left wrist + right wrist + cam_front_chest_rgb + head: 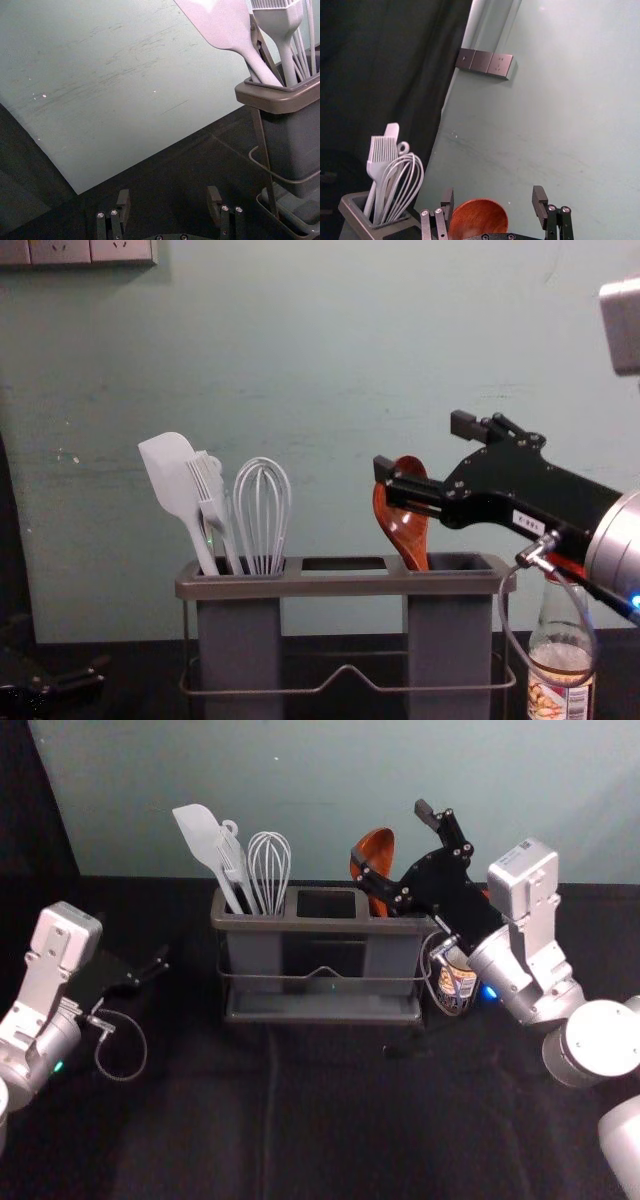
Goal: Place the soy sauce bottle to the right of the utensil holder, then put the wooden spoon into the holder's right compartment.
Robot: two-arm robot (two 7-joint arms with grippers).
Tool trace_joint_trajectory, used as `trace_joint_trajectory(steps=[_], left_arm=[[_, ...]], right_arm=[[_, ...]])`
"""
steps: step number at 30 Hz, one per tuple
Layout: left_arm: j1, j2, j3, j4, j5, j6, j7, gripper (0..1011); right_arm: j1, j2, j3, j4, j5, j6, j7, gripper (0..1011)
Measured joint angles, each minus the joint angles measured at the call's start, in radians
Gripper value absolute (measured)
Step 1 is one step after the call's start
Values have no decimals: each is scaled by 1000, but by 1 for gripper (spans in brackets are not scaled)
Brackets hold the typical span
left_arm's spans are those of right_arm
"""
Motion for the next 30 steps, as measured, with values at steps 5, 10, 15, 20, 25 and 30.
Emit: trace_joint_trajectory(steps=[5,10,15,20,25,30], left_arm=[[0,0,0,0,0,0,0,1005],[0,0,0,0,0,0,0,1005],[0,0,0,0,0,0,0,1005],[0,0,0,0,0,0,0,1005],[0,0,0,0,0,0,0,1005],[0,0,0,0,0,0,0,1005]], right_arm=[[-24,14,11,-61,1,37,-7,1000],[-56,34,28,-147,21,126,-6,1000],[-95,59,50,-237,43,221,-7,1002],[-163,99,93,-349,74,327,-15,1002],[-237,135,141,-432,116,379,-14,1000],[-336,170,194,-497,146,380,-15,1000]])
